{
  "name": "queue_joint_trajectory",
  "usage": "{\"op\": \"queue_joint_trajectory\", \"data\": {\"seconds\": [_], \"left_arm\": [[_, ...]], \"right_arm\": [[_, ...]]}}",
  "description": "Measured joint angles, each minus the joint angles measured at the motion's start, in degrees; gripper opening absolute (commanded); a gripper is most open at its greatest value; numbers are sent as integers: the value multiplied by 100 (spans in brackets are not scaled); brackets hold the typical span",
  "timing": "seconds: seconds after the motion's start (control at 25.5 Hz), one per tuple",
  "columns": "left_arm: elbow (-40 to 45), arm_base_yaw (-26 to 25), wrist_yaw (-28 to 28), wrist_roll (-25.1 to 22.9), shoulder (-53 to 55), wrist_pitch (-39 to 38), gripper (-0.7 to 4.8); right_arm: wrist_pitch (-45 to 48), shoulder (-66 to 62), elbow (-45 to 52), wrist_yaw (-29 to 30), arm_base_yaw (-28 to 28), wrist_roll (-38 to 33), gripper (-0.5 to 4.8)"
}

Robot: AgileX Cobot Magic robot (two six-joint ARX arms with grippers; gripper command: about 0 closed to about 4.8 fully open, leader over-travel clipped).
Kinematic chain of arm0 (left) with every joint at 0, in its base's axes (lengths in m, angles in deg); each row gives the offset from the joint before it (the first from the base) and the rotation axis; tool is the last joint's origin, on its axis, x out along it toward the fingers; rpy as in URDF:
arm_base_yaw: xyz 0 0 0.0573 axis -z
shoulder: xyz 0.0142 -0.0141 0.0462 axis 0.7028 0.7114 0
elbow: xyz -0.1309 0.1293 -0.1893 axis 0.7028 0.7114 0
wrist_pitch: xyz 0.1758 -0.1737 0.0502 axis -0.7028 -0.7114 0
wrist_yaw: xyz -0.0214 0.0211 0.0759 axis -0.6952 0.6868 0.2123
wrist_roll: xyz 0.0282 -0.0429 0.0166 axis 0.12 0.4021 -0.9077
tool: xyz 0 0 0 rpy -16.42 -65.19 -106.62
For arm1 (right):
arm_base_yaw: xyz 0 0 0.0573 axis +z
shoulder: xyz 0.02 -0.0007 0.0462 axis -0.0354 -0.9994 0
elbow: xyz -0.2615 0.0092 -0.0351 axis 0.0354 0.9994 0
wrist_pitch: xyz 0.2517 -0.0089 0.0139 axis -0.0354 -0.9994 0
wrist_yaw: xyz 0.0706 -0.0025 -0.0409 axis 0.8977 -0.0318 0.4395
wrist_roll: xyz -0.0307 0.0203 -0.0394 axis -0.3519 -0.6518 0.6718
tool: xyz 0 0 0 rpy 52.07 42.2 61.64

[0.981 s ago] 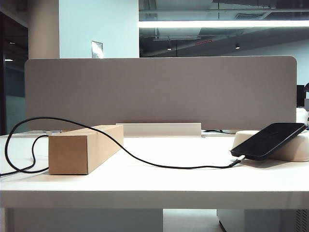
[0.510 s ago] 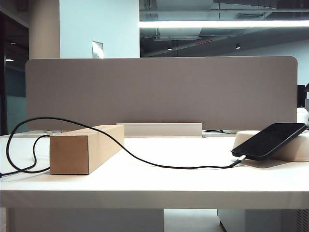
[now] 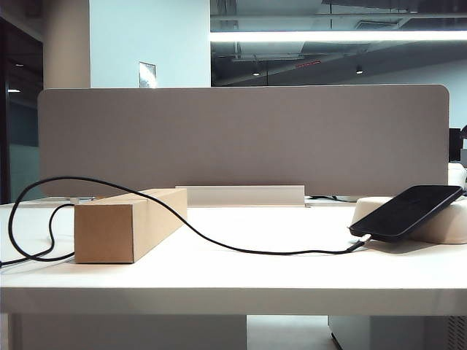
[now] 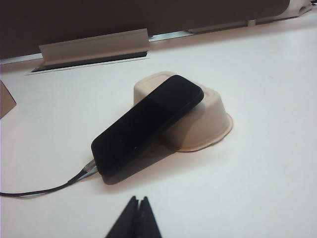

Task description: Pick up the charging cable and the phone, plug the charging cable into the charging port on the phone, and finally place them back on the table.

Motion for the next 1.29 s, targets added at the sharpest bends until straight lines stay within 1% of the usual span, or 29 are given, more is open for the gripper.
{"op": "queue_joint_trajectory", "data": {"seconds": [0.12, 0.16, 0.24, 0.39, 0.9, 1.06, 1.29], "left_arm": [[0, -299, -177, -2, -245, -46, -6], [0, -496, -413, -2, -415, -151, -6], [0, -595, -540, 0, -538, -247, -6], [0, -597, -592, -4, -848, -599, -6], [0, -597, -595, -4, -831, -737, -6], [0, -597, -595, 31, -831, -1099, -6], [0, -597, -597, 42, -831, -1123, -6]], "right_arm": [[0, 0, 0, -2, 0, 0, -1], [-2, 0, 0, -2, 0, 0, -1], [-2, 0, 0, -2, 0, 0, -1], [-2, 0, 0, -2, 0, 0, -1], [-2, 0, 0, -2, 0, 0, -1], [-2, 0, 0, -2, 0, 0, -1], [-2, 0, 0, -2, 0, 0, -1]]}}
